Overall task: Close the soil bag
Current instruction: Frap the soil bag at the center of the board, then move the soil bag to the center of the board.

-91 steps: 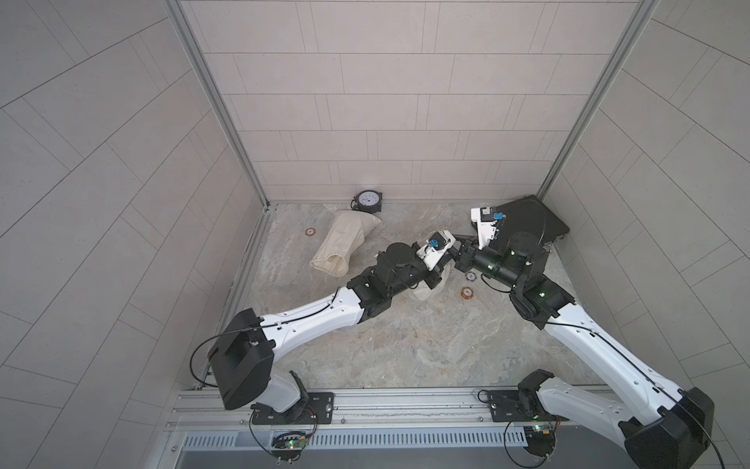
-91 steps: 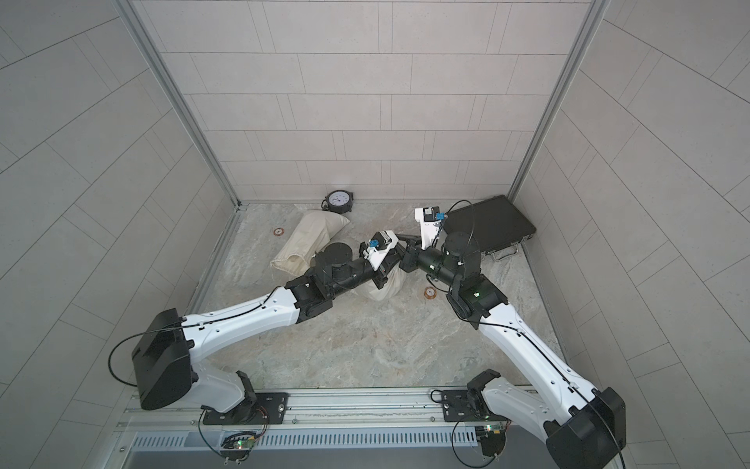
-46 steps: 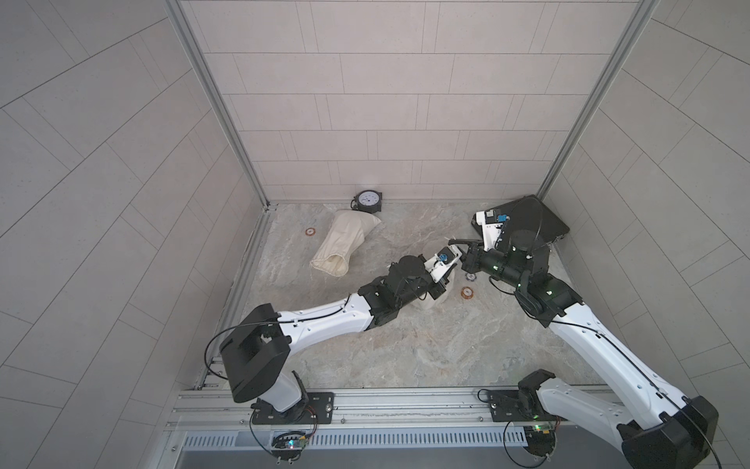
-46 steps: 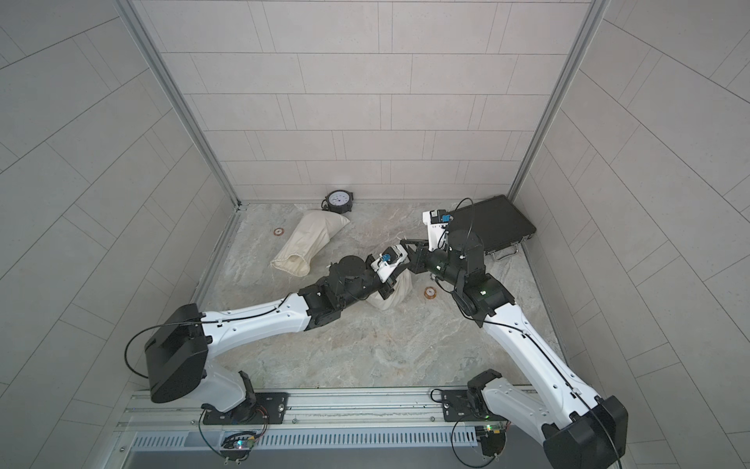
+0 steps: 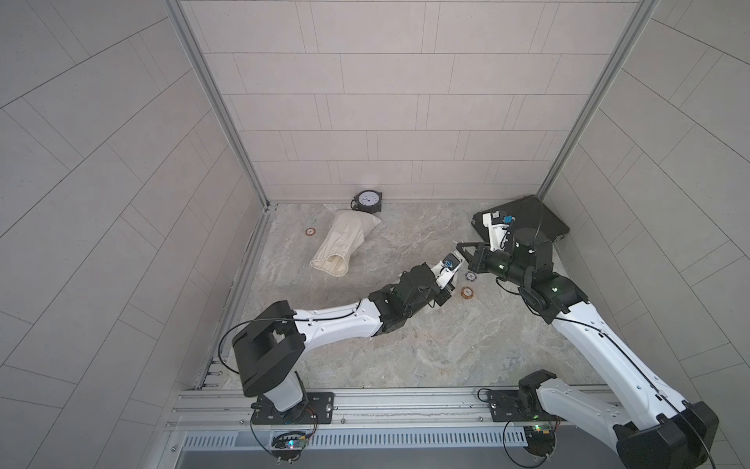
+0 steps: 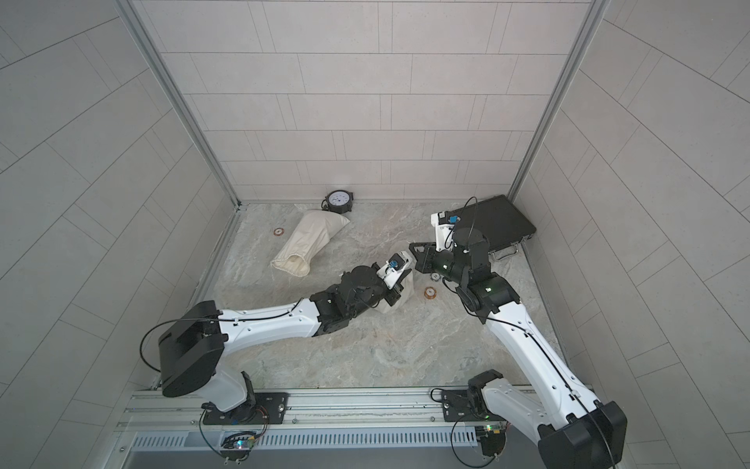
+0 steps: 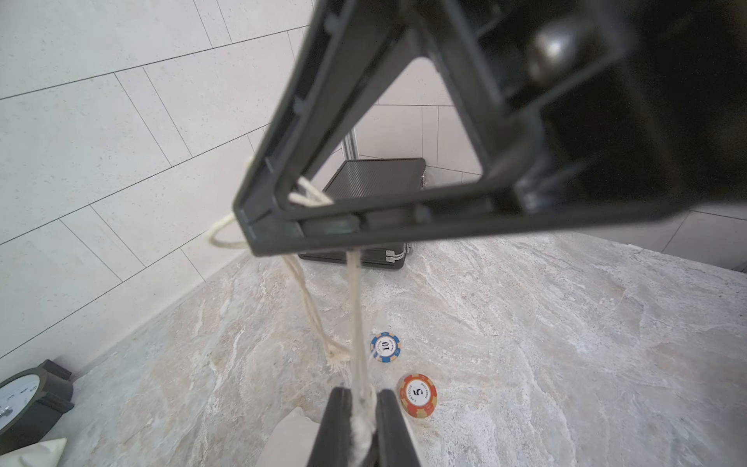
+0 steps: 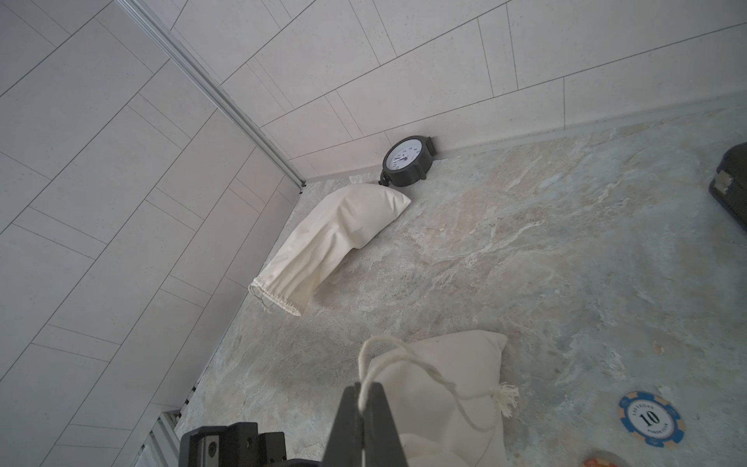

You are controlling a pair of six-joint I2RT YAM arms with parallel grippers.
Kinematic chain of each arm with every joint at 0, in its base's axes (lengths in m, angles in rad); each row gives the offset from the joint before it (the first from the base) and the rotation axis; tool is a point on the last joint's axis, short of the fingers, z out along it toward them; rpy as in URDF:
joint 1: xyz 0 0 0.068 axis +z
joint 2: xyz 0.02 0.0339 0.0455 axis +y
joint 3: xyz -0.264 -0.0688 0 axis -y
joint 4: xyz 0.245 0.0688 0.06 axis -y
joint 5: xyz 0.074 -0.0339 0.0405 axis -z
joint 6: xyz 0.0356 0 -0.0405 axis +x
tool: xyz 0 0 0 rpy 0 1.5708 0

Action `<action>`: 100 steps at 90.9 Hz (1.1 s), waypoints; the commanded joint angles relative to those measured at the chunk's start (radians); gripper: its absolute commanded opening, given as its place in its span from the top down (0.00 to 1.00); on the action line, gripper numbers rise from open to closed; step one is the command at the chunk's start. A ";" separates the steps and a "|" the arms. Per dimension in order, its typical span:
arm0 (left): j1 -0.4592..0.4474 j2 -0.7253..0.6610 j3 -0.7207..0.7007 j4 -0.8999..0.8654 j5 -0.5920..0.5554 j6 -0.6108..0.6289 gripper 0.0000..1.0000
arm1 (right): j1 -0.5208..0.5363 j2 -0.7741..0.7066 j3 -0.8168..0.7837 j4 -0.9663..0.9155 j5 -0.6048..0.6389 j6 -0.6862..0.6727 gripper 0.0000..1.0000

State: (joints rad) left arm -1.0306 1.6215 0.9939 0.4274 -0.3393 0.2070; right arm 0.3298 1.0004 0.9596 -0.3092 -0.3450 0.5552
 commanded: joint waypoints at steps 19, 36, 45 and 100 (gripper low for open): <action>0.003 -0.105 -0.113 -0.357 0.058 -0.033 0.59 | -0.053 -0.031 0.063 0.230 0.005 -0.023 1.00; 0.005 -0.284 -0.097 -0.365 0.052 -0.086 0.30 | 0.003 0.054 0.005 0.074 -0.014 -0.124 1.00; 0.023 -0.379 -0.118 -0.380 -0.024 -0.135 0.23 | 0.033 0.099 -0.020 -0.001 0.008 -0.177 0.82; 0.504 -0.582 -0.195 -0.509 -0.143 -0.477 0.07 | 0.267 0.569 0.058 -0.254 0.359 -0.388 0.14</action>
State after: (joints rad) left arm -0.5842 1.0466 0.7971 -0.0589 -0.4633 -0.2081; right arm 0.5919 1.5181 0.9783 -0.5026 -0.0566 0.2043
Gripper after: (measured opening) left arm 0.920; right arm 0.960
